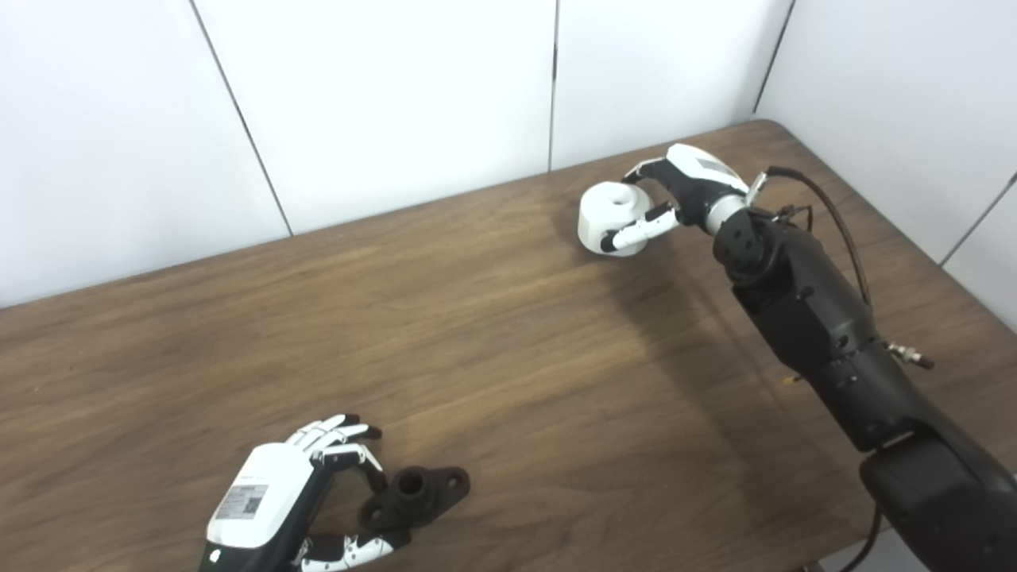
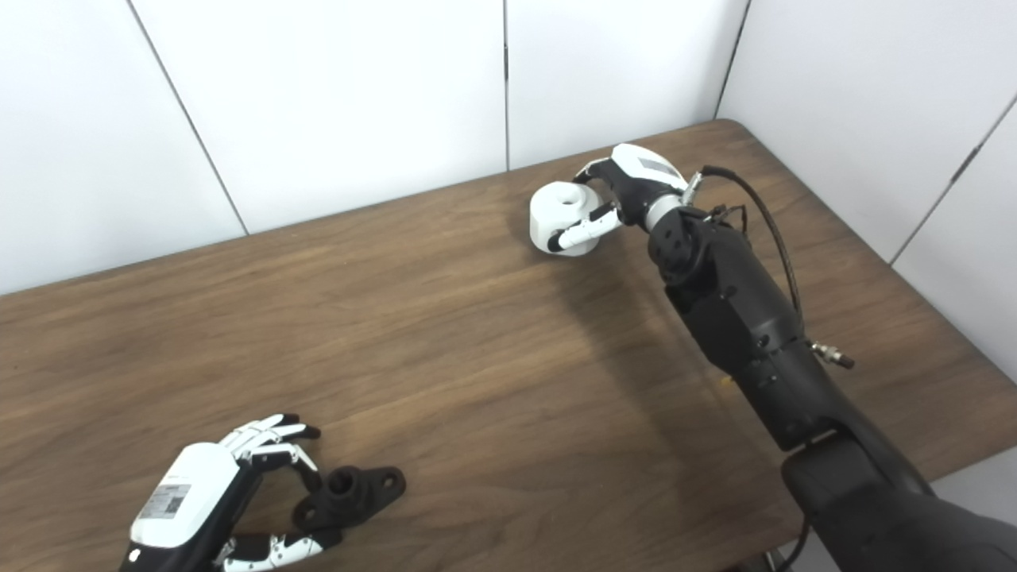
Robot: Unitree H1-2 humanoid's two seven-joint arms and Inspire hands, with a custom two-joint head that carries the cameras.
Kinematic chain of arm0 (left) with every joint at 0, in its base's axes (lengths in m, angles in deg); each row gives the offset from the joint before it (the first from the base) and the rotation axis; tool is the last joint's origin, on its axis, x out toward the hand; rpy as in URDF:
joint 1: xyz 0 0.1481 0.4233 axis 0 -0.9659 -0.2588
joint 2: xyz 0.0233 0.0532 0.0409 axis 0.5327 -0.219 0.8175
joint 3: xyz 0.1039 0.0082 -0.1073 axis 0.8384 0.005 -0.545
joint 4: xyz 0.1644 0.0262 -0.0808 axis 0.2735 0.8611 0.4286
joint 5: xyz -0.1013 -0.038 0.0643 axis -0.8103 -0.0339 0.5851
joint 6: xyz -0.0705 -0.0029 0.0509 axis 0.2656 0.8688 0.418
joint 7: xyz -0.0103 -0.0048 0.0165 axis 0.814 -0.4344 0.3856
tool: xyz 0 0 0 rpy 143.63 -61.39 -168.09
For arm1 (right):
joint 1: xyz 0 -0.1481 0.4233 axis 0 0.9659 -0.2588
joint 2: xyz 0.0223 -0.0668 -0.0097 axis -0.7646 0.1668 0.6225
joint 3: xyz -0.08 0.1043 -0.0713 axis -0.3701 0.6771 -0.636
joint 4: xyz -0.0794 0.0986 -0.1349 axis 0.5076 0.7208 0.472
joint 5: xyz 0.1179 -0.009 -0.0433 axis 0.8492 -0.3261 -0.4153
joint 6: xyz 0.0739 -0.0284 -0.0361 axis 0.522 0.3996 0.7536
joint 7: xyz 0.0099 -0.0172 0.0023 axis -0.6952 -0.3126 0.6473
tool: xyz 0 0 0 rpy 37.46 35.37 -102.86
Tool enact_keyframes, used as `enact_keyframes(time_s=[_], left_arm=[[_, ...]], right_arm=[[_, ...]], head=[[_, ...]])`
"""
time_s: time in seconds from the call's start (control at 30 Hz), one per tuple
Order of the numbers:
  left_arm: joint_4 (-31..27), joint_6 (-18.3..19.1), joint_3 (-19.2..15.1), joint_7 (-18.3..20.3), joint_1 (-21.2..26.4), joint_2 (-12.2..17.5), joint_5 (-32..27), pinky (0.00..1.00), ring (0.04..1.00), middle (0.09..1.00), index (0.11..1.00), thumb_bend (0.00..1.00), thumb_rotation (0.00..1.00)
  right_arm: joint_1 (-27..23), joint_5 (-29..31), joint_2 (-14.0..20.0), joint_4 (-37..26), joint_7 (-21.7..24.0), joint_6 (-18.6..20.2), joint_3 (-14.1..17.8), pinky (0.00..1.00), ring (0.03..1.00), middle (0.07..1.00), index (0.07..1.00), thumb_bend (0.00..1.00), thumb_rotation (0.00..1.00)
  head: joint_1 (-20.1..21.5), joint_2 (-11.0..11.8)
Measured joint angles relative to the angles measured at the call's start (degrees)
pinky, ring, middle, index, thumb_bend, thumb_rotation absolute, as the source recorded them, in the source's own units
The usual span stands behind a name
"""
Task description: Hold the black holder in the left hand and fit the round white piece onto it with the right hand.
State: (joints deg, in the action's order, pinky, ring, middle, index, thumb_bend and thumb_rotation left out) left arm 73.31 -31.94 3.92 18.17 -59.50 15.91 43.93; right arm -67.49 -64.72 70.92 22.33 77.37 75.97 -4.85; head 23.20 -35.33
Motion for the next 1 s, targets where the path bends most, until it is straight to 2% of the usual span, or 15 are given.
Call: enact_keyframes(time_s=[0.4, 0.67, 0.8, 0.83, 0.87, 1.0], left_arm=[[0.0, 0.0, 0.0, 0.0, 0.0, 0.0, 0.0, 0.85, 0.879, 0.801, 0.486, 0.52, 0.05], [0.0, 0.0, 0.0, 0.0, 0.0, 0.0, 0.0, 0.84, 0.878, 0.8, 0.486, 0.52, 0.05], [0.0, 0.0, 0.0, 0.0, 0.0, 0.0, 0.0, 0.84, 0.876, 0.799, 0.486, 0.52, 0.05], [0.0, 0.0, 0.0, 0.0, 0.0, 0.0, 0.0, 0.84, 0.875, 0.798, 0.486, 0.52, 0.05], [0.0, 0.0, 0.0, 0.0, 0.0, 0.0, 0.0, 0.84, 0.876, 0.799, 0.486, 0.52, 0.05], [-0.1, 0.0, 0.0, 0.1, 0.0, 0.0, 0.0, 0.85, 0.879, 0.801, 0.486, 0.52, 0.05]], right_arm=[[0.0, 0.0, 0.0, 0.0, -0.1, 0.0, -0.1, 1.0, 0.961, 0.891, 0.725, 0.79, 0.39], [0.0, 0.6, 0.0, -0.1, -1.4, -0.1, 0.0, 1.0, 0.956, 0.892, 0.702, 0.67, 0.34], [0.0, 0.8, 0.0, -0.1, -2.7, -0.2, 0.1, 0.99, 0.949, 0.878, 0.659, 0.67, 0.29], [0.0, 1.1, 0.0, -0.1, -3.4, -0.3, 0.3, 0.99, 0.949, 0.877, 0.561, 0.58, 0.21], [0.0, 1.3, -0.1, -0.1, -3.9, -0.3, 0.6, 1.0, 0.95, 0.879, 0.528, 0.55, 0.18], [0.0, 2.4, -0.4, -0.1, -6.2, -0.5, 1.3, 1.0, 0.956, 0.886, 0.491, 0.52, 0.15]], head=[[-0.1, -0.1], [-0.1, -0.1], [-0.2, -0.3], [-0.2, -0.3], [-0.2, -0.3], [-0.1, -0.4]])
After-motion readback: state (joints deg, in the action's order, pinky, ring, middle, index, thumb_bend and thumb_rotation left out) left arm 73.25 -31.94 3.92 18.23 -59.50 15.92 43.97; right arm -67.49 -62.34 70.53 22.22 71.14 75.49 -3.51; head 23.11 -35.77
